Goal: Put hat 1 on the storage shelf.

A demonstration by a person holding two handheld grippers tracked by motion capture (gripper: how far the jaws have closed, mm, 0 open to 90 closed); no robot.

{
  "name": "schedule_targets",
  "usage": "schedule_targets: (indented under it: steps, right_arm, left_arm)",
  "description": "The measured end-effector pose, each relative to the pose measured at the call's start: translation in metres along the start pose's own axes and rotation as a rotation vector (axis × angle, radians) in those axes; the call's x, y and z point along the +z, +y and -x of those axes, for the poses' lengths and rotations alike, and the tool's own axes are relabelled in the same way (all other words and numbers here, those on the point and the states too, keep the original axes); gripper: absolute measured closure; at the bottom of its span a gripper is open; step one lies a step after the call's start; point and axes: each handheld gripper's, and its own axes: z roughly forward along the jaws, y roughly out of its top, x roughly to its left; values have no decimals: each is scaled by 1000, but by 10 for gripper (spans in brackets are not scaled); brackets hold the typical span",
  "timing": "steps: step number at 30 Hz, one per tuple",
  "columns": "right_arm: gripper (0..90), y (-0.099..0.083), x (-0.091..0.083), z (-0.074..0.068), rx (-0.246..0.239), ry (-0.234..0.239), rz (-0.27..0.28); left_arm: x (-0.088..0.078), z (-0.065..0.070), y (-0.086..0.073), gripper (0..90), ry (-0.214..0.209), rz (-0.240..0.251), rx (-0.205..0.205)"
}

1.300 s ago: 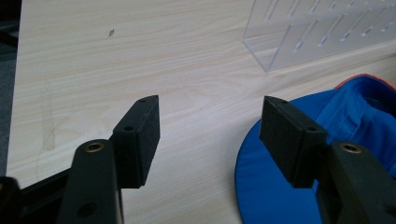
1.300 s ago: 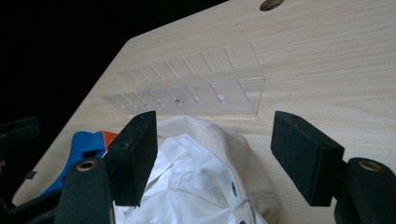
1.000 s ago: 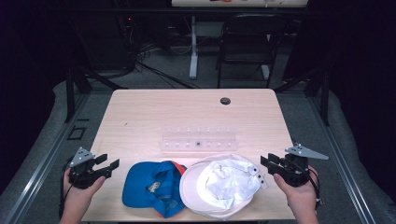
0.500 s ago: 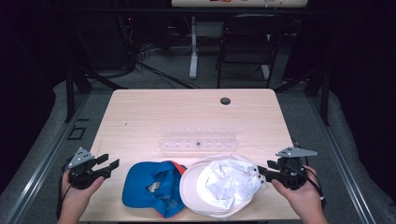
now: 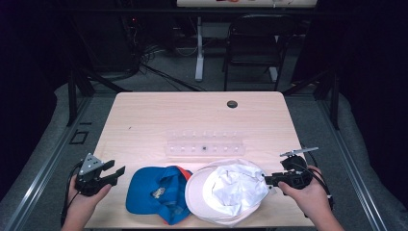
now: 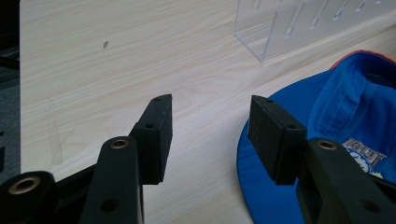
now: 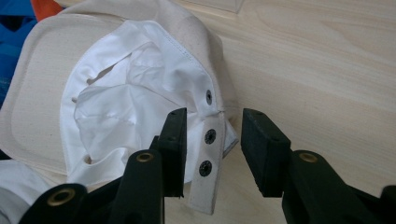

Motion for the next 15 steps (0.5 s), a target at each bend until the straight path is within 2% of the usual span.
schedule_targets:
  steps: [4,7,8,10,13,14,15]
  right_arm:
    - [623,2,7,3,37,14,-21]
    - [621,3,10,5,55,33,-35]
    - [618,3,14,6,78,39,-38]
    - [619,3,16,8,82,49,-43]
    - [643,2,21,9,110,50,-54]
    - [654,2,24,10,125,70,-65]
    - [654,2,24,10,125,70,-65]
  left_arm:
    - [0,-1,-1,514,13,-23,-13]
    - [0,-2,-1,516,-5,-23,-28]
    - [0,-3,-1,516,-17,-24,-35]
    - [1,-3,-1,516,-49,-24,-52]
    - [1,-3,-1,523,-60,-37,-49]
    - [1,-3,-1,524,-62,-36,-47]
    - [1,-2,-1,524,-62,-37,-45]
